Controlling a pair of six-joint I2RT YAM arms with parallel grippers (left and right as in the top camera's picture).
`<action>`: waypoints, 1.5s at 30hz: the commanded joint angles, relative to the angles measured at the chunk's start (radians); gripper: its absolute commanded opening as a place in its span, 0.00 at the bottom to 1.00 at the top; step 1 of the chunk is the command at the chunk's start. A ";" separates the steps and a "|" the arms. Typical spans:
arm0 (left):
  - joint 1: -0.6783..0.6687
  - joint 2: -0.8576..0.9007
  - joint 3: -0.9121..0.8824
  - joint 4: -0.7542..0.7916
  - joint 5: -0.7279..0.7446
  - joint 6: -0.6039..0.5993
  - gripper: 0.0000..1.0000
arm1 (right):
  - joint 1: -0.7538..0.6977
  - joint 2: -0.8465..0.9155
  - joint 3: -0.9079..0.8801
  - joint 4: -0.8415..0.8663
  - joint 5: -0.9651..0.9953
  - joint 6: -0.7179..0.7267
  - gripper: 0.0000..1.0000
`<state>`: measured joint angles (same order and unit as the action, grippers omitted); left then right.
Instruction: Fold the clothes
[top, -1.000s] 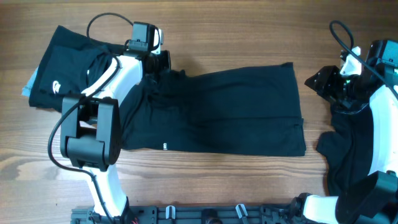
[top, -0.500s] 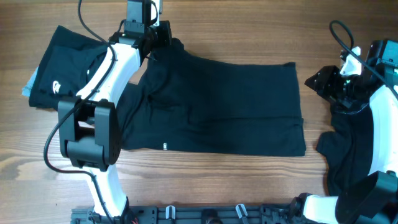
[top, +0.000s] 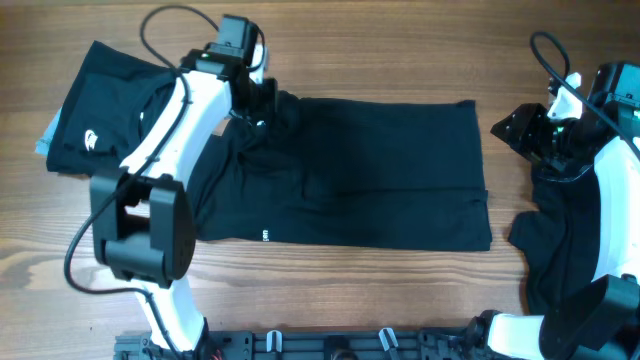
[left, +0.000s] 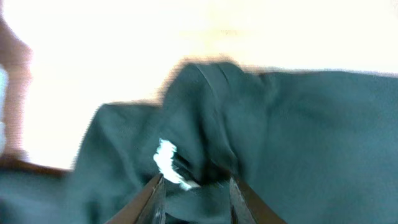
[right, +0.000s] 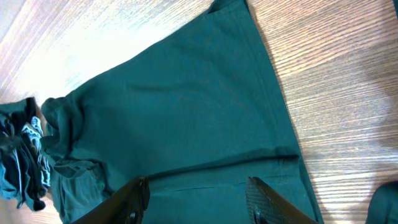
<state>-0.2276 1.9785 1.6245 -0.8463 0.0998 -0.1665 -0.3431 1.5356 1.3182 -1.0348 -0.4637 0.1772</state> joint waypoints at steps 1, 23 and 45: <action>0.037 -0.026 0.007 0.031 -0.101 0.002 0.39 | 0.003 0.012 0.008 0.003 0.002 -0.016 0.55; 0.007 0.109 -0.009 0.047 0.245 -0.029 0.04 | 0.003 0.012 0.008 0.002 0.002 -0.010 0.55; 0.089 0.204 -0.009 0.071 0.283 0.100 0.11 | 0.003 0.012 0.008 0.000 0.002 0.008 0.55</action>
<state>-0.1364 2.1834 1.6184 -0.7734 0.2684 -0.1062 -0.3431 1.5364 1.3182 -1.0336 -0.4637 0.1783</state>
